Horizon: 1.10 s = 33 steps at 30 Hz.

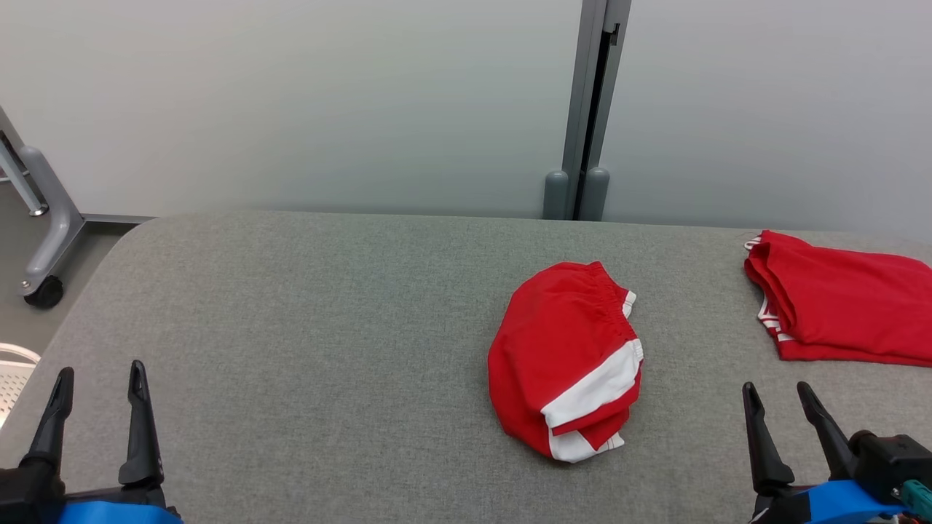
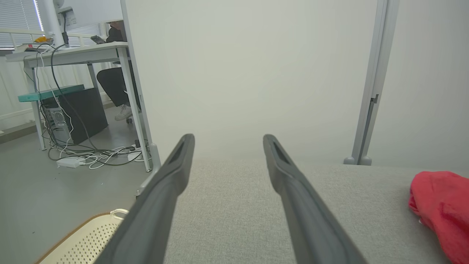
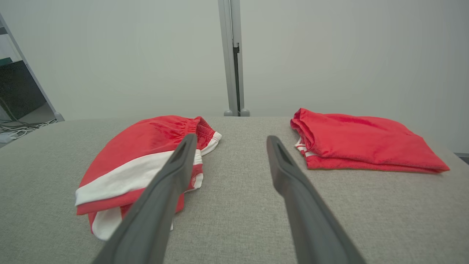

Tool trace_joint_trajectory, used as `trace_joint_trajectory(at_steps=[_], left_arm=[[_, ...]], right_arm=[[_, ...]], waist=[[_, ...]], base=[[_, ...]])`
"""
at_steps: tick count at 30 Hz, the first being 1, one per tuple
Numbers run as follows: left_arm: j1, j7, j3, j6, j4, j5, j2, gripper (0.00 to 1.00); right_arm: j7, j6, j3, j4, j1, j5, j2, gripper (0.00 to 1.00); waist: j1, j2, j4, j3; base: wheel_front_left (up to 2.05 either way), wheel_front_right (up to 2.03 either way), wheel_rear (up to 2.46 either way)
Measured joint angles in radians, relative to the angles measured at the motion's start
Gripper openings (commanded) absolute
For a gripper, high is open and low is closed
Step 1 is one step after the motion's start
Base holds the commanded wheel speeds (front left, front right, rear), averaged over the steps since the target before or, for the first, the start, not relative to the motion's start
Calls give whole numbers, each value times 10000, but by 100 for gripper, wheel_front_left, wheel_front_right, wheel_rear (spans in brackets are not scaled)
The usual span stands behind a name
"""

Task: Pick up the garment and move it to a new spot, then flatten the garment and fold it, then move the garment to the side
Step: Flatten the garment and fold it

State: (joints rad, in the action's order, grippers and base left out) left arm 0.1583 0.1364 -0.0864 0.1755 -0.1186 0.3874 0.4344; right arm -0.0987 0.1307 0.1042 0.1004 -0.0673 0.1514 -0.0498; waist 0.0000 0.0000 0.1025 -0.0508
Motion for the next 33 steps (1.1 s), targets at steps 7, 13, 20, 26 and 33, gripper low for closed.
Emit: trace_joint_trajectory(at_steps=[7,13,20,26,33], left_arm=[[94,-35,221,92,-194,102,173,100],[228,6,316,178,-186,165,186,100],[228,107,301,217,-176,194,142,100],[226,213,276,249,-56,196,132,100],[120,543,138,207,228,167,58,100]], right_arm=[[100,0,2,-75,-6,-15,2,100],[178,0,2,-73,-30,-19,2,100],[222,0,-6,-65,-30,-4,2,100],[226,0,-2,27,-30,10,2,100],[144,0,-232,445,222,15,2,100]], waist=[[0,0,-36,65],[0,0,-70,89],[0,0,-104,112],[0,0,-142,123],[0,1,-107,196]], base=[[0,0,0],[0,0,0],[0,0,0],[0,0,0],[0,0,0]])
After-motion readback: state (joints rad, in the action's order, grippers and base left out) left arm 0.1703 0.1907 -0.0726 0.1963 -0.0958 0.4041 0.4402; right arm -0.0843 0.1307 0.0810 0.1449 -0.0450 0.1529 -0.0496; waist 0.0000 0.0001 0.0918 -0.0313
